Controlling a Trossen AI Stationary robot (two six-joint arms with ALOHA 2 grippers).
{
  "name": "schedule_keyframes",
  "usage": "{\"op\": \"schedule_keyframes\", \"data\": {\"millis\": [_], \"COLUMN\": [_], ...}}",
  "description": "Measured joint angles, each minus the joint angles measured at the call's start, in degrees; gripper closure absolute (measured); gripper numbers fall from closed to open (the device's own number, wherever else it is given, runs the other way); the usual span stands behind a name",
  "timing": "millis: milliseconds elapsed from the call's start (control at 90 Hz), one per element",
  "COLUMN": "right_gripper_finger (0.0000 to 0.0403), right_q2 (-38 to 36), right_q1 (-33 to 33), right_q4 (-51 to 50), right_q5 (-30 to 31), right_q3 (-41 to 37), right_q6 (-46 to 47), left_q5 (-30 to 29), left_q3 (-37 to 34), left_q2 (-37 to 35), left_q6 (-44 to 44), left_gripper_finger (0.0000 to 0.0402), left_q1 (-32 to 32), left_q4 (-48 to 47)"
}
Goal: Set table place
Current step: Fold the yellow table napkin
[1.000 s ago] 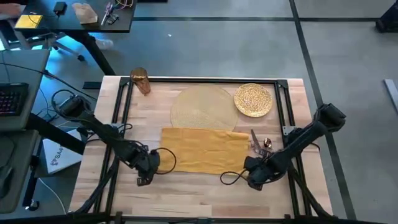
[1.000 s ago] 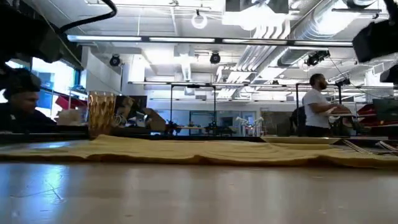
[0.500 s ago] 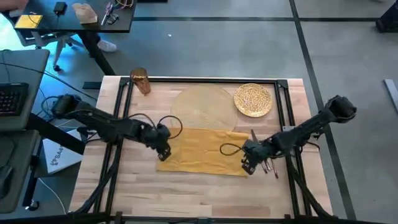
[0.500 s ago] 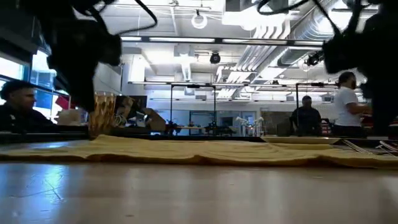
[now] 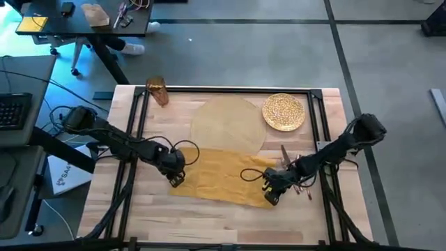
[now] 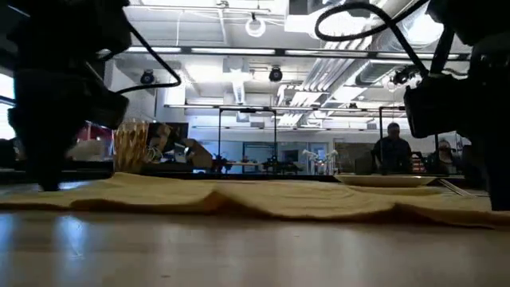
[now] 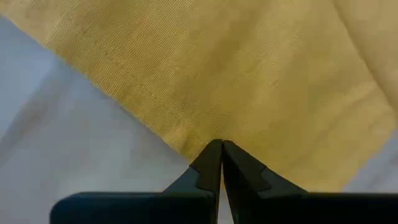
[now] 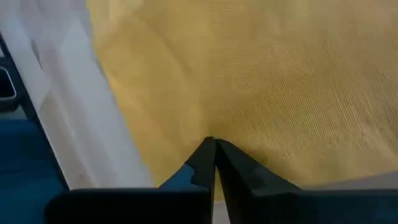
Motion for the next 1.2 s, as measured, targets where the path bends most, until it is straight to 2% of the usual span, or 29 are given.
{"op": "schedule_keyframes", "data": {"millis": [178, 289, 356, 489, 622, 733, 856, 933, 1056, 1200], "right_gripper_finger": [0.0403, 0.0403, 0.0403, 0.0392, 0.0350, 0.0297, 0.0236, 0.0212, 0.0209, 0.0240], "right_q2": [-1.2, -4.2, -7.0, -12.3, -17.7, -20.4, -19.5, -18.7, -16.3, -12.4], "right_q1": [-1.9, -2.9, -3.9, -7.0, -12.8, -19.5, -25.5, -28.7, -32.7, -36.4], "right_q4": [-12.6, -20.6, -25.6, -32.4, -35.5, -35.6, -34.6, -32.4, -30.3, -27.8], "right_q5": [0.5, 0.3, 2.2, 6.9, 8.3, 7.2, 6.2, 6.1, 6.4, 2.4], "right_q3": [5.3, 9.6, 11.3, 11.5, 8.5, 5.5, 2.2, 1.7, 1.1, 1.2], "right_q6": [-4.2, -4.7, -2.8, 3.7, 6.9, 6.4, 2.0, -1.6, -8.2, -16.8], "left_q5": [-3.2, -4.8, -5.9, -8.3, -12.4, -15.7, -15.7, -15.6, -14.0, -12.3], "left_q3": [3.2, 7.5, 9.6, 13.5, 15.2, 15.5, 15.5, 15.5, 15.5, 15.5], "left_q2": [-1.2, -3.0, -4.0, -5.6, -6.0, -6.0, -6.0, -6.0, -6.0, -6.0], "left_q6": [0.9, 2.9, 4.4, 8.1, 11.0, 11.3, 12.8, 14.1, 15.5, 17.0], "left_gripper_finger": [0.0401, 0.0401, 0.0401, 0.0401, 0.0401, 0.0401, 0.0401, 0.0401, 0.0402, 0.0402], "left_q1": [-0.6, -0.5, -0.3, 0.3, 1.0, 2.2, 3.3, 4.0, 4.9, 5.8], "left_q4": [-14.3, -16.3, -19.5, -18.2, -17.3, -15.7, -13.3, -12.3, -10.3, -7.8]}}
